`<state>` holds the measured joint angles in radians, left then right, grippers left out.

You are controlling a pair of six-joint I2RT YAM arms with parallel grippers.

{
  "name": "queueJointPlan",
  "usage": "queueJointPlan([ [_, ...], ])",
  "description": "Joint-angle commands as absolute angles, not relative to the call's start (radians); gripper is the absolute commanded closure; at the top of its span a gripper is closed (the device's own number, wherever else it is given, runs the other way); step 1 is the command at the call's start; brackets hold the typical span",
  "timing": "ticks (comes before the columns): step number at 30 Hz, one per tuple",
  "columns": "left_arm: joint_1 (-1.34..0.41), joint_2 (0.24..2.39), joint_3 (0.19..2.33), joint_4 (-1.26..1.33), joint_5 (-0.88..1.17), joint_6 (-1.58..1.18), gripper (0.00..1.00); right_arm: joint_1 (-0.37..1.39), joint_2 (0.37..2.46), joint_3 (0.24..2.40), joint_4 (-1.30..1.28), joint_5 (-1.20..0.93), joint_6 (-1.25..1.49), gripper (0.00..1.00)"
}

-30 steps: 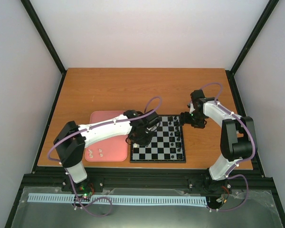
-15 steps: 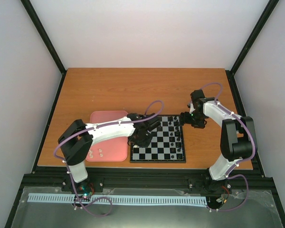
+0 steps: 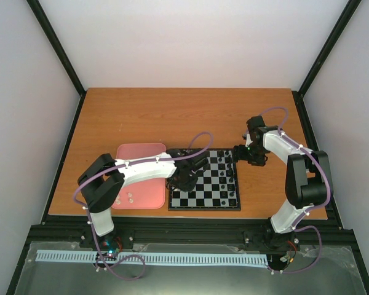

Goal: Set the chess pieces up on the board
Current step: Place the chess piece on the chessboard.

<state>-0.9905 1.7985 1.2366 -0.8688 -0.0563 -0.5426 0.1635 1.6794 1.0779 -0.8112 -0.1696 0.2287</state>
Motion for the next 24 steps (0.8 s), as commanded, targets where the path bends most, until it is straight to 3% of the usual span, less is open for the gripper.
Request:
queueJointPlan([
  [1, -0.991, 1.801, 1.232, -0.849, -0.063, -0.549, 0.88, 0.167, 1.685, 1.085, -0.809, -0.161, 0.229, 0.0],
  [24, -0.988, 1.766, 1.293, -0.873, -0.071, -0.514, 0.73, 0.167, 1.682, 1.097, -0.813, -0.162, 0.227, 0.0],
])
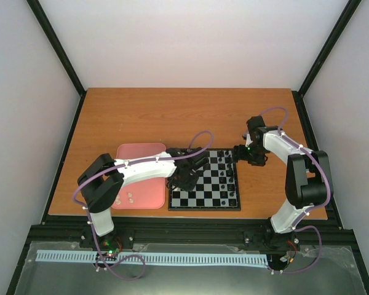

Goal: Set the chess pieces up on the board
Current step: Place the chess piece on the chessboard, then pick up the chess piece from the storage box.

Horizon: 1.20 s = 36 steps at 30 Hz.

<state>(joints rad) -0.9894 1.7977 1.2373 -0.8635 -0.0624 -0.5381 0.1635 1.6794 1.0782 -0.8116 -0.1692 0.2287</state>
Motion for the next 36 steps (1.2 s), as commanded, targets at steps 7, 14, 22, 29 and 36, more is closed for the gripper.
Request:
queueJointPlan([
  [7, -0.986, 1.715, 1.37, -0.939, -0.096, -0.526, 0.69, 0.167, 1.676, 1.097, -0.811, -0.165, 0.225, 0.0],
  [14, -0.775, 1.535, 1.272, -1.046, -0.1, -0.706, 0.57, 0.168, 1.674, 1.098, -0.805, -0.178, 0.229, 0.0],
  [22, -0.447, 1.217, 0.948, -1.19, -0.17, -0.975, 0.51, 0.169, 1.671, 1.094, -0.801, -0.186, 0.233, 0.0],
  [29, -0.298, 1.17, 0.811, -1.178, -0.138, -1.006, 0.53, 0.173, 1.658, 1.092, -0.808, -0.183, 0.23, 0.0],
  [36, -0.179, 1.16, 0.766, -1.135, -0.107, -0.962, 0.57, 0.175, 1.647, 1.079, -0.813, -0.178, 0.228, 0.0],
])
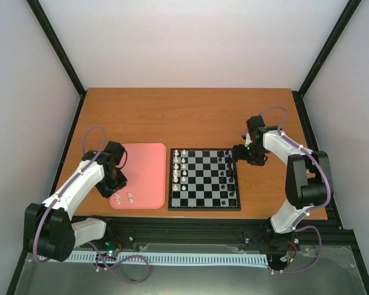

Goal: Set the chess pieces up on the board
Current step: Pick up the chess piece from the storage box.

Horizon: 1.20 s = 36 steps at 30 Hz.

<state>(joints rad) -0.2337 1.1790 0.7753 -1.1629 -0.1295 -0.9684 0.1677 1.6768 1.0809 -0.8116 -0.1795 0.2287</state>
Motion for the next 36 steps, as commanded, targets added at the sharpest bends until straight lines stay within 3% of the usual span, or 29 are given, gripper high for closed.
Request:
queueJointPlan([
  [1, -0.169, 1.165, 0.764, -1.129, -0.103, -0.954, 0.57, 0.175, 1.646, 1.079, -0.812, -0.177, 0.229, 0.0],
  [29, -0.128, 1.274, 0.69, -0.994, -0.048, -0.92, 0.7, 0.175, 1.673, 1.093, -0.821, -0.159, 0.225, 0.0],
  [32, -0.126, 1.281, 0.696, -0.991, -0.051, -0.918, 0.82, 0.175, 1.68, 1.094, -0.821, -0.158, 0.224, 0.0],
  [36, -0.126, 1.294, 0.709, -0.995, -0.059, -0.913, 0.91, 0.175, 1.683, 1.095, -0.818, -0.159, 0.227, 0.0],
])
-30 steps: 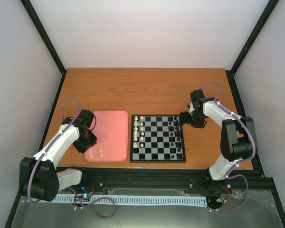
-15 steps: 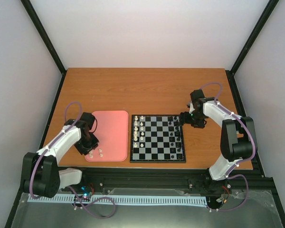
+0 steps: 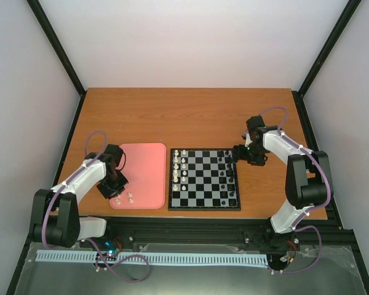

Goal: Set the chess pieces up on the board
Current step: Pick up the chess piece from the storage box, then place the chess piece on the chessboard.

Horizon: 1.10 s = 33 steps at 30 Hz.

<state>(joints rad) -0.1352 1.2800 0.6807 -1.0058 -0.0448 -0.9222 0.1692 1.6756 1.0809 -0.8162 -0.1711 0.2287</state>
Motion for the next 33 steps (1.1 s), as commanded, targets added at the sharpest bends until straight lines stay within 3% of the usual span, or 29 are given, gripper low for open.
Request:
queueJointPlan([
  [1, -0.126, 1.296, 0.714, -0.996, -0.062, -0.913, 0.96, 0.175, 1.685, 1.096, -0.819, -0.159, 0.227, 0.0],
  [5, -0.125, 1.287, 0.762, -1.017, -0.074, -0.892, 0.99, 0.175, 1.688, 1.103, -0.822, -0.156, 0.225, 0.0],
  [12, -0.161, 1.248, 1.046, -1.106, -0.138, -0.722, 0.99, 0.175, 1.697, 1.104, -0.82, -0.156, 0.229, 0.0],
  [17, -0.351, 1.288, 1.174, -1.137, -0.079, -0.697, 0.99, 0.175, 1.709, 1.115, -0.819, -0.152, 0.237, 0.0],
  [24, -0.796, 1.401, 1.213, -1.112, -0.111, -0.731, 0.99, 0.175, 1.706, 1.116, -0.822, -0.148, 0.239, 0.0],
  [33, -0.972, 1.494, 1.226, -1.1, -0.085, -0.724, 0.99, 0.176, 1.703, 1.107, -0.823, -0.143, 0.231, 0.0],
])
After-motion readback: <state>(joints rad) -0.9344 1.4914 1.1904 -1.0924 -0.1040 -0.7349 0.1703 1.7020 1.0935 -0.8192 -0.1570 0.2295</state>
